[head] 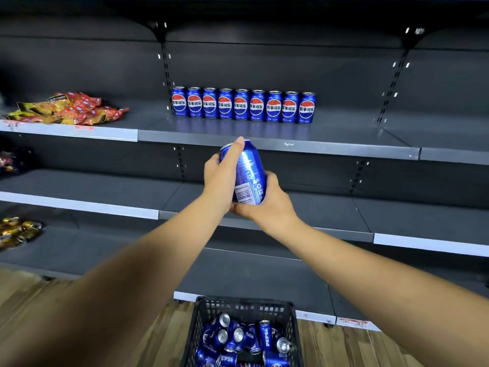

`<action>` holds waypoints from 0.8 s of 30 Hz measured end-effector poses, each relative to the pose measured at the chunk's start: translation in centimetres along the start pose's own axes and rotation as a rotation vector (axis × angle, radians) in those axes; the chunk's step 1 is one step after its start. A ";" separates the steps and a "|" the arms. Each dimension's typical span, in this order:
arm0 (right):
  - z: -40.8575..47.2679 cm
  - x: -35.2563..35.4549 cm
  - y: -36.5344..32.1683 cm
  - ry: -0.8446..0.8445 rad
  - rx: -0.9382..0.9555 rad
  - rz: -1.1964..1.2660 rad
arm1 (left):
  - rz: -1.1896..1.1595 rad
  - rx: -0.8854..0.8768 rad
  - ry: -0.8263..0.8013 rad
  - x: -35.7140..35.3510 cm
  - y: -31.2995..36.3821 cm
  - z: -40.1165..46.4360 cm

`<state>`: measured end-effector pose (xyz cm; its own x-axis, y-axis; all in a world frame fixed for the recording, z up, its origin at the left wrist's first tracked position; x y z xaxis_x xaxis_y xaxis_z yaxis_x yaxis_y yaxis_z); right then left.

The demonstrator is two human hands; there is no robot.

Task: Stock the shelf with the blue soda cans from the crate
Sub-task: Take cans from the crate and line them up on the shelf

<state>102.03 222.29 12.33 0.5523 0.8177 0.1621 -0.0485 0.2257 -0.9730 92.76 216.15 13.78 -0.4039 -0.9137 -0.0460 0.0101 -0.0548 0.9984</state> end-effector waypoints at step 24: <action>-1.2 -1.6 -1.1 0.048 0.029 0.119 | 0.155 -0.144 0.100 2.0 2.4 -1.0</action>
<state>102.22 220.09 12.96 0.5804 0.8135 0.0367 -0.1402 0.1441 -0.9796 92.91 213.74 16.03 -0.2952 -0.9505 0.0972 0.1980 0.0387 0.9794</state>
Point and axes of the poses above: each hand's wrist, its own z-axis towards the middle knuckle, its own x-axis out of the back of the hand, y = z × x, the point moved 5 cm from there along z, towards the middle knuckle, and after that the axes turned 15 degrees about z, right-handed, at the moved point
